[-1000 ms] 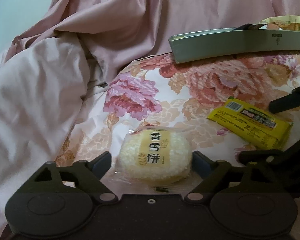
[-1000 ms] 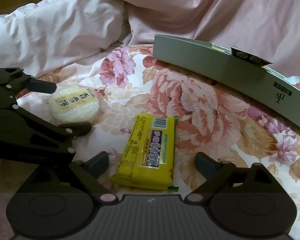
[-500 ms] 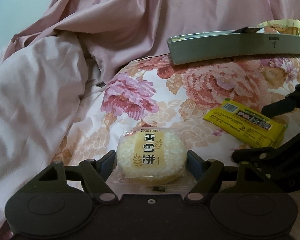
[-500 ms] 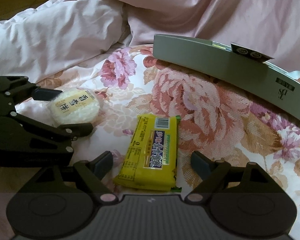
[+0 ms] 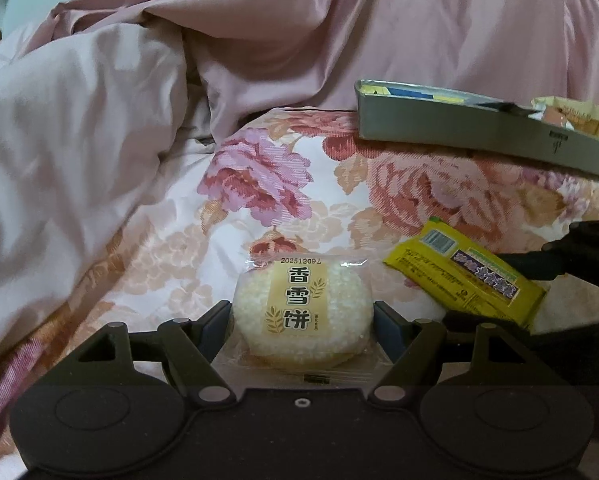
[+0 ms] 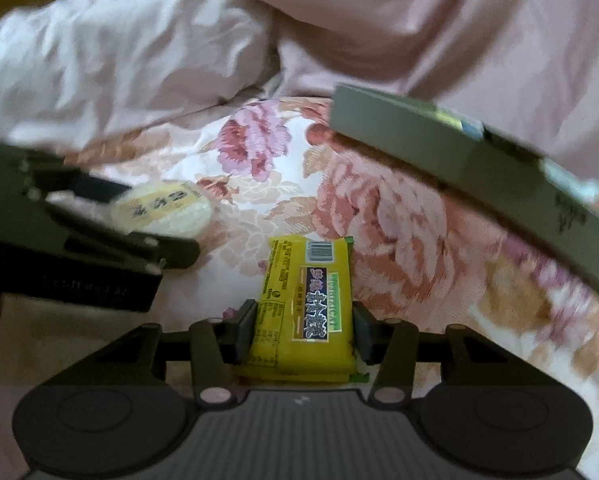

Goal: Organize snacks
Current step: 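Close the left tool on the rice cake while the right tool closes on the wafer bar, then lift the rice cake and wafer bar and carry both over the gray tray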

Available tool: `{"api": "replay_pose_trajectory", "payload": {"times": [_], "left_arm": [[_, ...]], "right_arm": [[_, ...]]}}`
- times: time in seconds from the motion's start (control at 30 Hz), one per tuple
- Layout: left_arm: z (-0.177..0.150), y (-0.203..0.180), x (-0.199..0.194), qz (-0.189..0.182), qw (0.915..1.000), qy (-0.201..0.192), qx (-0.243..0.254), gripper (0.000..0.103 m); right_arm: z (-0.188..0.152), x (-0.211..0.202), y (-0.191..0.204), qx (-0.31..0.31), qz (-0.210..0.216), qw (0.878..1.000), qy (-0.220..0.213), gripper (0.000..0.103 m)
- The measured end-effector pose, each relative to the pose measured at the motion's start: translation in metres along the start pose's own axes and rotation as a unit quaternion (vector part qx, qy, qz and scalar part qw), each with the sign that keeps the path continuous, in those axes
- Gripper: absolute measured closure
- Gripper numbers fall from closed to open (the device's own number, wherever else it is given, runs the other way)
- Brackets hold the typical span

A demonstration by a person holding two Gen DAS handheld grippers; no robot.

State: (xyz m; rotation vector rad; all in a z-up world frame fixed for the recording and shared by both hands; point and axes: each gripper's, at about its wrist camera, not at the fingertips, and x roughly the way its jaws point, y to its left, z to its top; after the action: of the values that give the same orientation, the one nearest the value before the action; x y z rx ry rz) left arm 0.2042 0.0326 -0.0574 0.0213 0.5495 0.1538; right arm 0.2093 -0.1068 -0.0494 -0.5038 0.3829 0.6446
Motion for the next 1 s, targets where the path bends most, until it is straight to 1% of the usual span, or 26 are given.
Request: {"api": "replay_pose_trajectory", "payload": {"times": [0.07, 0.13, 0.23, 0.5, 0.73, 0.87, 1.0], "left_arm": [[0.001, 0.002, -0.001, -0.006, 0.9998, 0.000, -0.020, 0.027], [0.001, 0.006, -0.002, -0.012, 0.9990, 0.000, -0.044, 0.027], [0.000, 0.009, -0.003, -0.016, 0.9978, -0.003, -0.064, 0.027], [0.000, 0.011, -0.007, -0.014, 0.9962, -0.024, -0.083, 0.027], [0.002, 0.013, -0.013, -0.014, 0.9941, -0.041, -0.099, 0.027], [0.003, 0.012, -0.016, -0.007, 0.9931, -0.058, -0.101, 0.027], [0.009, 0.014, -0.018, 0.000, 0.9887, -0.077, -0.128, 0.027]], "right_arm": [[-0.003, -0.004, 0.013, -0.062, -0.029, 0.998, -0.014, 0.050], [-0.007, -0.006, 0.024, -0.111, -0.051, 0.992, -0.026, 0.050], [-0.009, -0.007, 0.029, -0.137, -0.065, 0.988, -0.035, 0.050], [-0.010, -0.010, 0.028, -0.154, -0.091, 0.982, -0.062, 0.050], [-0.006, -0.016, 0.026, -0.156, -0.108, 0.976, -0.103, 0.050], [-0.003, -0.021, 0.024, -0.159, -0.115, 0.973, -0.123, 0.050], [-0.002, -0.026, 0.023, -0.167, -0.121, 0.969, -0.138, 0.050]]}}
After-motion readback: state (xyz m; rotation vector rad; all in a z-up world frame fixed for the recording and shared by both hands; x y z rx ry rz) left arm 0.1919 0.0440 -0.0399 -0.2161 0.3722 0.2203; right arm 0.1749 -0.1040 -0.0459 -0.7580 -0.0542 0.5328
